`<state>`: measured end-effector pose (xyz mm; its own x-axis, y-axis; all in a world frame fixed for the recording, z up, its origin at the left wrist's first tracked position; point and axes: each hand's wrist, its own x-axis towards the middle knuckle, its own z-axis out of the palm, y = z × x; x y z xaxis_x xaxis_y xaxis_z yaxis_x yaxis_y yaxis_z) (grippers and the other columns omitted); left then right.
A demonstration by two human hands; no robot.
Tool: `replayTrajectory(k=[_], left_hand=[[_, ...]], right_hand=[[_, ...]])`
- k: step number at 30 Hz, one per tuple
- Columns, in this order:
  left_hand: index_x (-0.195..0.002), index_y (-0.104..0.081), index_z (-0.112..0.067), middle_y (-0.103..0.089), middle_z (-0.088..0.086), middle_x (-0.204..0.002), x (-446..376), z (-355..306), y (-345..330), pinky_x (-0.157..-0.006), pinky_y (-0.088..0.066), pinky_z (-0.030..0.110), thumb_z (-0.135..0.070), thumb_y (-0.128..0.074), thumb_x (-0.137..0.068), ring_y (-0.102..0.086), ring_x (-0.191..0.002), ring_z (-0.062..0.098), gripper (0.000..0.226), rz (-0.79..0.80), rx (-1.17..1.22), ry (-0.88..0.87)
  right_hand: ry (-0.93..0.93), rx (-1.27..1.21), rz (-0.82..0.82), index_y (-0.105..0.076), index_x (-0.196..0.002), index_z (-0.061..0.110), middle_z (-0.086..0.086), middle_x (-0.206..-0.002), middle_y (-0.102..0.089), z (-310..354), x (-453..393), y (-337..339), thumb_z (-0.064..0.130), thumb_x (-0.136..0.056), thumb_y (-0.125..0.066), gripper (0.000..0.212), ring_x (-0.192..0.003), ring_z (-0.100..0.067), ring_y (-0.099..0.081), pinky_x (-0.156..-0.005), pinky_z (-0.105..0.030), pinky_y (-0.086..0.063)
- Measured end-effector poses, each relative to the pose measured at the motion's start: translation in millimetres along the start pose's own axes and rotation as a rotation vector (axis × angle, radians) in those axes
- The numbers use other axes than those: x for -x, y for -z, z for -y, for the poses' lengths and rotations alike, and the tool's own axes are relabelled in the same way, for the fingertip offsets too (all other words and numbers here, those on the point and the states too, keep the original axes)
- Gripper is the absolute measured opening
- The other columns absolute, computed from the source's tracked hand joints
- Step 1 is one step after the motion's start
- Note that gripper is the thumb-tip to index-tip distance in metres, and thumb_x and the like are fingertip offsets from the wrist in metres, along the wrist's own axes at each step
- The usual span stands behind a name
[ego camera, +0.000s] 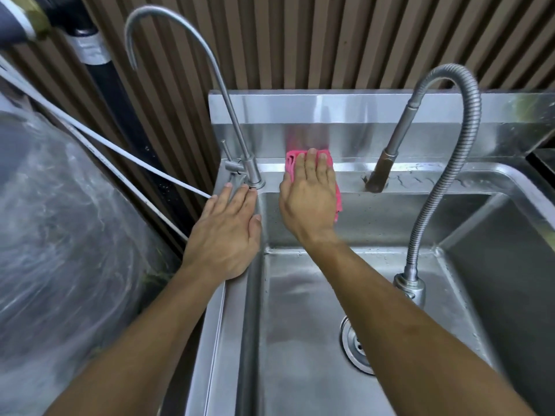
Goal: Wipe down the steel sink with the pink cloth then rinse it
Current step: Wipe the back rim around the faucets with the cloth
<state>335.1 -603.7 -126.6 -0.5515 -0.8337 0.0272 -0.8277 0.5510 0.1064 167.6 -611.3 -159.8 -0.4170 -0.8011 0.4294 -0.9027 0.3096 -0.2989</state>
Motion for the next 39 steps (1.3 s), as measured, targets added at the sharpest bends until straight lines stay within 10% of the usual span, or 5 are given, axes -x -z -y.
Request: replayTrajectory(k=[5,15,22,39], left_hand=[[-0.164,-0.024,-0.02,-0.023,-0.003,-0.171,-2.7,0.6,-0.2,-0.129,-0.005,0.038,-0.042,-0.014,-0.099,-0.008,-0.16,0.02,0.069,-0.007,0.029,0.006],[-0.164,-0.021,-0.022,-0.02,-0.005,-0.171,9.1,1.6,-1.1,-0.128,-0.006,0.041,-0.053,0.001,-0.09,-0.007,-0.16,0.02,0.084,-0.024,0.035,0.05],[-0.165,-0.019,-0.022,-0.017,-0.006,-0.172,10.8,2.5,-1.3,-0.129,-0.004,0.044,-0.052,-0.006,-0.098,-0.004,-0.16,0.02,0.074,-0.014,0.029,0.037],[-0.162,-0.03,-0.018,-0.025,-0.004,-0.17,6.3,1.4,-3.7,-0.129,0.0,0.044,-0.054,-0.008,-0.102,-0.006,-0.16,0.021,0.074,-0.045,0.09,0.01]], right_hand=[[0.412,-0.041,0.117,-0.053,-0.147,0.005,-0.016,-0.153,-0.052,-18.6,-3.0,12.7,0.032,-0.104,-0.041,0.052,-0.148,-0.038,-0.04,-0.126,-0.047,-0.024],[0.468,0.021,0.15,-0.045,-0.152,0.007,-0.015,-0.157,-0.048,-7.5,-3.6,13.9,0.039,-0.106,-0.038,0.056,-0.151,-0.039,-0.034,-0.124,-0.052,-0.026],[-0.014,0.088,0.012,-0.041,-0.155,0.006,-0.014,-0.163,-0.038,-27.3,17.2,17.5,0.04,-0.107,-0.034,0.059,-0.154,-0.037,-0.027,-0.126,-0.05,-0.019],[0.019,0.176,-0.053,-0.041,-0.155,0.004,-0.025,-0.164,-0.029,-50.2,0.3,15.6,0.046,-0.108,-0.028,0.064,-0.157,-0.039,-0.018,-0.127,-0.045,-0.001]])
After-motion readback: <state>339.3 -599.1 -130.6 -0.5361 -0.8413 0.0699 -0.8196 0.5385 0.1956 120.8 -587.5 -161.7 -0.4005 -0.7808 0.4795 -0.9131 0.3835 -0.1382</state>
